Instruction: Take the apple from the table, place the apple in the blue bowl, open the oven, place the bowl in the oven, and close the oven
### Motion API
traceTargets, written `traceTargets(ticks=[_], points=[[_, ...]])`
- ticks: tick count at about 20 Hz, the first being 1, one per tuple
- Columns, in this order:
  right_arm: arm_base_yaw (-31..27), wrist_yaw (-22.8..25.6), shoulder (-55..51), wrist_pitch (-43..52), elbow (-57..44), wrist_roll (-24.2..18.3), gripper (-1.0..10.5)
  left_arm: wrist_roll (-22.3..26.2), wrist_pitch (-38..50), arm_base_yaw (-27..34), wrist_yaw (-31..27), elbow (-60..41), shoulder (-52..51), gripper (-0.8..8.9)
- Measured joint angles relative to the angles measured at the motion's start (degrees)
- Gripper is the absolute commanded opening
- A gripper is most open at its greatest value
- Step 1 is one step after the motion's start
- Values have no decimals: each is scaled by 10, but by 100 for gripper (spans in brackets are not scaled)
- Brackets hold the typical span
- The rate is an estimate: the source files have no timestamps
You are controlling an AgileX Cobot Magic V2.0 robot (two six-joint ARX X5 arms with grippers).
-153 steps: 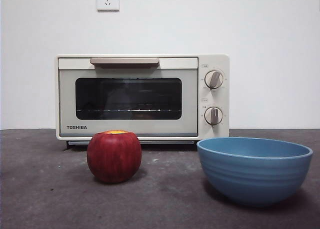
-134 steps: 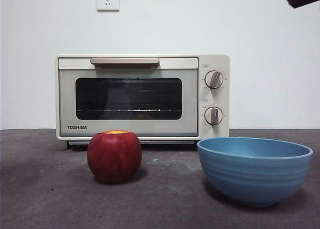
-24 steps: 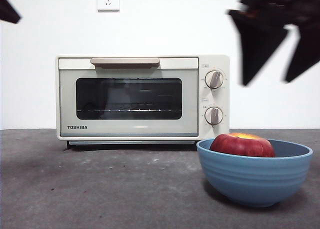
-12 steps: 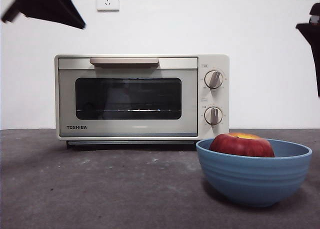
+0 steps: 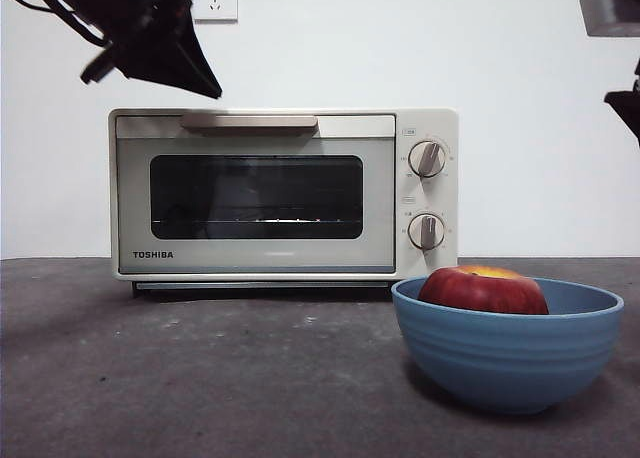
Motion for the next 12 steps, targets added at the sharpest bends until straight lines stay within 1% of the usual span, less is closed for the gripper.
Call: traceTargets(ticks=[5,12], points=[[0,0,0,1,0,1,448,7,17,-8,-24,0,25,7],[0,0,0,7,0,3,448,13,18,-18,-27,5,32,7]])
